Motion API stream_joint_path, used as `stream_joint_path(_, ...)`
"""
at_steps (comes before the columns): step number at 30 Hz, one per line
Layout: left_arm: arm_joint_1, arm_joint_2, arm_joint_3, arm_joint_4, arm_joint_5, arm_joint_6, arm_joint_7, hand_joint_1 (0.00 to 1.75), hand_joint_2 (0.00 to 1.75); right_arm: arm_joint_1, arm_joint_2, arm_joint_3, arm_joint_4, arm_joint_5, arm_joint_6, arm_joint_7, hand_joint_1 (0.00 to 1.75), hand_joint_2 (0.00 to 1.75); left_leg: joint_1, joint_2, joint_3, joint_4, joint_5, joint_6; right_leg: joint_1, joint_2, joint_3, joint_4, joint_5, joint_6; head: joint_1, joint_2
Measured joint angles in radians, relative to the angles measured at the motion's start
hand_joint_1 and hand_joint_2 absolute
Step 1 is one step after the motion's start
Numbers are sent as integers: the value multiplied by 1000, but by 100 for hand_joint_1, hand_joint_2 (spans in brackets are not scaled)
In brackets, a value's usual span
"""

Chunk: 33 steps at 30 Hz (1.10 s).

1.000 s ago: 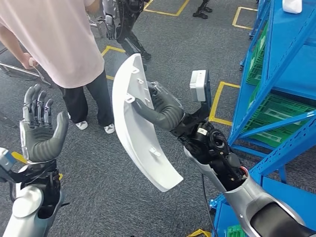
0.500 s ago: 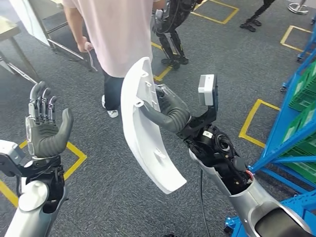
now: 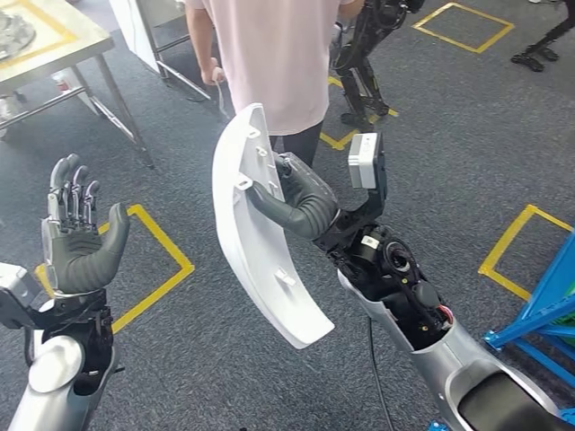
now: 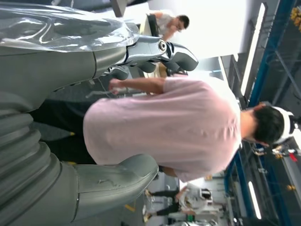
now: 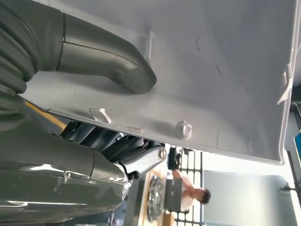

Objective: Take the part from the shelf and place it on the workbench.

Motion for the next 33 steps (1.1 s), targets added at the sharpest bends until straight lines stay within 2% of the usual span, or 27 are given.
stream_joint_path(1,2,0,0,0,0,0,2,0,175,1,0,0,2,0,0,0,175,175,3,4,0,3,7,-4,0,-15,-1,0,0,1,-4,0)
stream_joint_path(2,3,0,0,0,0,0,4,0,175,1,0,0,3,0,0,-1,175,175,5,11,24,-37,31,-6,-1,-30,-1,1,-1,2,-8,0)
stream_joint_path(4,3,1,0,0,0,0,7,0,175,0,0,0,4,1,0,-2,175,175,4,48,110,-186,88,-5,1,-56,0,5,-7,10,-15,0)
stream_joint_path(5,3,1,0,0,0,0,8,0,175,-1,0,-1,4,1,0,-2,175,175,2,64,143,-245,106,1,4,-65,0,8,-10,15,-16,0)
stream_joint_path(6,3,0,0,0,0,0,9,0,175,-2,0,-1,4,1,0,-2,175,175,0,72,161,-278,113,10,8,-73,1,10,-14,21,-14,0)
stream_joint_path(7,3,0,0,0,0,0,10,0,175,-3,0,-1,4,2,0,-3,175,175,-3,70,163,-285,112,20,11,-82,2,11,-16,26,-12,0)
stream_joint_path(9,5,1,0,0,-1,0,10,0,175,-4,0,-1,5,2,0,-3,175,175,-2,45,161,-285,113,36,10,-92,6,12,-23,38,-6,0)
stream_joint_path(10,5,0,0,0,-1,0,10,0,175,-4,0,-1,5,2,0,-3,175,175,1,35,161,-287,114,43,7,-77,3,23,-35,43,-4,0)
stream_joint_path(11,5,0,0,0,-1,0,10,0,175,-4,0,-1,5,2,0,-4,175,175,4,25,162,-289,116,49,4,-51,-10,54,-58,48,-1,0)
stream_joint_path(13,5,-1,0,-1,-1,0,10,0,175,-2,0,-2,6,2,0,-3,175,175,5,3,162,-290,118,58,1,11,-66,185,-128,52,11,0)
stream_joint_path(14,6,-2,0,-1,-2,0,11,0,175,-1,0,-2,7,2,0,-3,175,175,4,-9,161,-290,119,60,1,25,-101,261,-159,52,18,0)
stream_joint_path(15,8,-2,0,-1,-3,0,13,0,175,2,0,-2,9,3,0,-1,175,175,3,-23,160,-289,119,61,1,30,-126,316,-174,52,25,0)
stream_joint_path(16,9,-3,0,-1,-4,0,15,0,175,3,0,-2,11,6,0,0,175,175,2,-37,160,-289,120,61,1,33,-136,332,-168,50,31,0)
stream_joint_path(17,11,-3,0,-1,-6,0,17,0,175,3,0,-2,12,9,0,1,175,175,2,-52,160,-288,120,60,1,35,-126,304,-142,48,36,0)
stream_joint_path(18,11,-3,0,-1,-8,0,18,0,175,3,0,-2,13,11,1,1,175,175,3,-67,161,-287,120,60,0,44,-98,239,-101,45,40,0)
stream_joint_path(20,11,-4,0,-1,-10,0,20,0,175,2,0,-2,14,13,2,1,175,175,4,-94,158,-284,122,54,-6,99,-38,97,-36,41,44,0)
stream_joint_path(21,11,-5,0,-1,-11,0,21,0,175,2,0,-2,15,13,2,1,175,175,5,-106,152,-283,126,48,-7,122,-18,53,-23,40,45,0)
stream_joint_path(22,11,-5,0,-1,-11,0,22,0,175,2,0,-3,16,13,2,1,175,175,8,-119,145,-283,130,40,-8,135,-11,36,-24,39,44,0)
stream_joint_path(24,14,-5,0,-1,-12,0,23,0,175,2,1,-3,16,13,2,1,175,175,11,-142,135,-288,141,24,-7,113,-4,26,-23,34,43,0)
stream_joint_path(25,15,-5,0,-1,-12,0,23,0,175,1,2,-2,16,13,2,1,175,175,8,-129,131,-284,139,18,-9,98,-1,22,-19,29,40,0)
stream_joint_path(26,15,-4,0,-1,-12,1,23,0,175,0,3,-2,16,13,2,1,175,175,4,-101,118,-260,124,14,-11,82,1,18,-15,23,33,0)
stream_joint_path(28,13,-4,0,-1,-13,1,24,0,175,-2,5,-2,17,13,3,1,175,175,-2,-27,63,-147,65,10,-8,50,3,13,-11,15,17,0)
stream_joint_path(29,13,-4,0,-1,-13,1,24,0,175,-2,5,-2,18,13,3,1,175,175,-2,-7,25,-70,32,8,-5,34,2,13,-11,13,11,0)
stream_joint_path(30,15,-4,0,-1,-13,1,24,0,175,-1,5,-2,19,13,3,1,175,175,-1,0,-4,-9,12,7,-3,18,1,13,-11,12,7,0)
stream_joint_path(31,17,-5,0,-1,-13,1,24,0,175,-1,5,-2,21,13,3,1,175,175,0,3,-16,18,8,7,-2,3,0,13,-12,12,4,0)
stream_joint_path(32,18,-4,0,-1,-13,1,24,0,175,-1,5,-2,21,13,3,1,175,175,0,5,-5,1,23,7,-2,-13,-1,13,-12,12,0,0)
stream_joint_path(33,18,-4,0,-1,-13,1,24,0,175,-1,5,-2,22,13,3,1,175,175,0,11,30,-57,51,9,-1,-26,0,13,-14,13,-3,0)
